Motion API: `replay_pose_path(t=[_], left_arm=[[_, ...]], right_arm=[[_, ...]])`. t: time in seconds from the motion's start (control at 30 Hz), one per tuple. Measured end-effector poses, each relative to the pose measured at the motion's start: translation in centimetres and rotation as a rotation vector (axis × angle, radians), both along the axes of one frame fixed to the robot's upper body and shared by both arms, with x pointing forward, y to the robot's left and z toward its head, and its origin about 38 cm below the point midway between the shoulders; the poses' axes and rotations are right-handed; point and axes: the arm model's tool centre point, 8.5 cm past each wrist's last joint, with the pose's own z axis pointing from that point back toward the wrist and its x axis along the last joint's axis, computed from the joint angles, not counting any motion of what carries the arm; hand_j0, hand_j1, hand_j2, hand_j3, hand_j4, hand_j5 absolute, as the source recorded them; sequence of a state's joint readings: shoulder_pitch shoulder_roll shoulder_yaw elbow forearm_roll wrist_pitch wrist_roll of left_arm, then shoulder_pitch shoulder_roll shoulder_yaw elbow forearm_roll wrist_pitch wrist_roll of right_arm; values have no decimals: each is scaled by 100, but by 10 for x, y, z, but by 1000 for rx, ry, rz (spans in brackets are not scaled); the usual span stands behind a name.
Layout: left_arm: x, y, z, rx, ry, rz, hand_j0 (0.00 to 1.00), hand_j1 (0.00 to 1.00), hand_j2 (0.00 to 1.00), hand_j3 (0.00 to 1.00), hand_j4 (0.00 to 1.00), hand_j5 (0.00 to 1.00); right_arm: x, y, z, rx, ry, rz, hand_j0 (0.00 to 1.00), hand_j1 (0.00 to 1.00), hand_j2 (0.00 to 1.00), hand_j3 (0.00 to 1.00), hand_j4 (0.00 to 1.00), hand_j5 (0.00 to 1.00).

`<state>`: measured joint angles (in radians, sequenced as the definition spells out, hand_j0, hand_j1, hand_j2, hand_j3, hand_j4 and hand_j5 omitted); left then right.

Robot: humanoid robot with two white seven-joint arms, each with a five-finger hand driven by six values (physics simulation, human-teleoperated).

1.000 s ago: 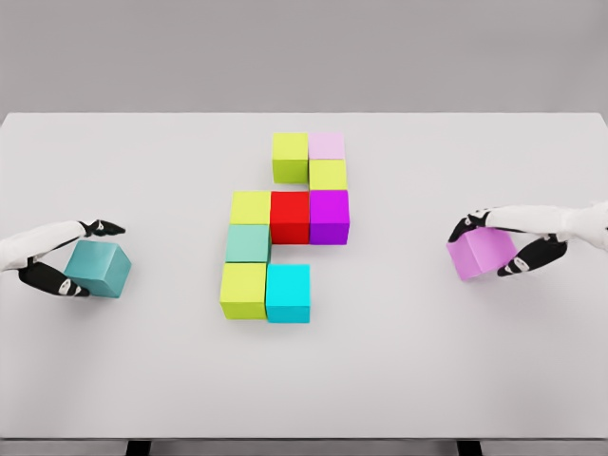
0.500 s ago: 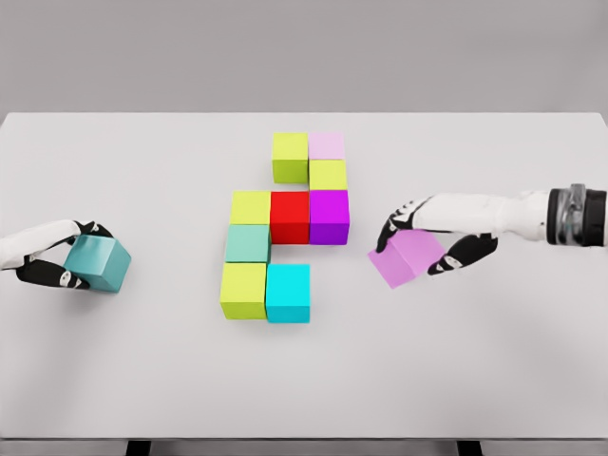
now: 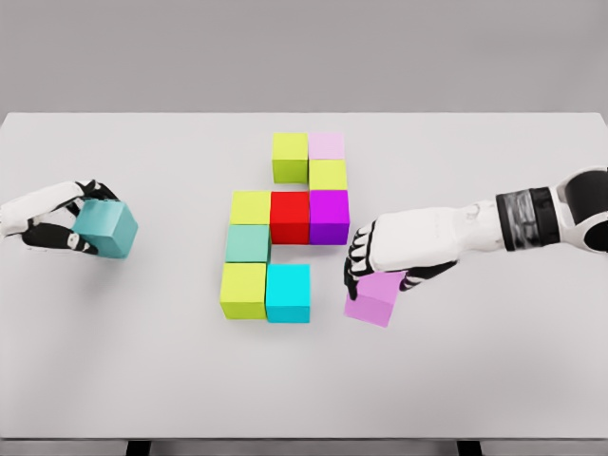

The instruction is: Assemble the squares on the desktop into the number 2

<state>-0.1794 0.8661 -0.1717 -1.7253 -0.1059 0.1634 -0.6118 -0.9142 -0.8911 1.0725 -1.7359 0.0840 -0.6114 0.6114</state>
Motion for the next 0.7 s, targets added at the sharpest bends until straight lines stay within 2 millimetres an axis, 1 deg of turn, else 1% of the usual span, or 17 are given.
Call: replay_pose_path(t=[0.2, 0.23, 0.27, 0.37, 0.4, 0.43, 0.5, 0.6, 0.63, 0.7], left_arm=[[11, -15, 5, -49, -28, 7, 41, 41, 41, 41, 41, 41], [12, -17, 5, -56, -29, 11, 40, 40, 40, 40, 40, 40], [14, -19, 7, -64, -34, 13, 40, 40, 40, 40, 40, 40], [19, -25, 8, -89, -41, 19, 40, 40, 40, 40, 40, 40], [20, -26, 7, -95, -40, 24, 40, 40, 40, 40, 40, 40], [23, -28, 10, -101, -46, 30, 40, 40, 40, 40, 40, 40], [25, -33, 6, -108, -46, 40, 40, 40, 40, 40, 40, 40], [27, -40, 3, -114, -49, 45, 40, 40, 40, 40, 40, 40], [30, -42, 6, -117, -59, 43, 40, 40, 40, 40, 40, 40], [33, -46, 9, -126, -70, 40, 40, 40, 40, 40, 40, 40]], right_arm=[[9, 17, 11, -15, -69, 36, 59, 59, 59, 59, 59, 59], [10, 20, 9, -19, -69, 41, 59, 59, 59, 59, 59, 59], [10, 23, 6, -24, -67, 46, 61, 61, 61, 61, 61, 61], [9, 30, -1, -35, -61, 63, 63, 63, 63, 63, 63, 63], [9, 31, -3, -39, -60, 68, 100, 100, 100, 100, 100, 100], [8, 31, -4, -43, -61, 70, 100, 100, 100, 100, 100, 100], [6, 29, -3, -51, -68, 71, 100, 100, 100, 100, 100, 100], [4, 20, 4, -57, -88, 61, 100, 100, 100, 100, 100, 100], [4, 13, 8, -53, -93, 44, 100, 100, 100, 100, 100, 100], [8, 2, 22, -8, -79, 10, 100, 100, 100, 100, 100, 100]])
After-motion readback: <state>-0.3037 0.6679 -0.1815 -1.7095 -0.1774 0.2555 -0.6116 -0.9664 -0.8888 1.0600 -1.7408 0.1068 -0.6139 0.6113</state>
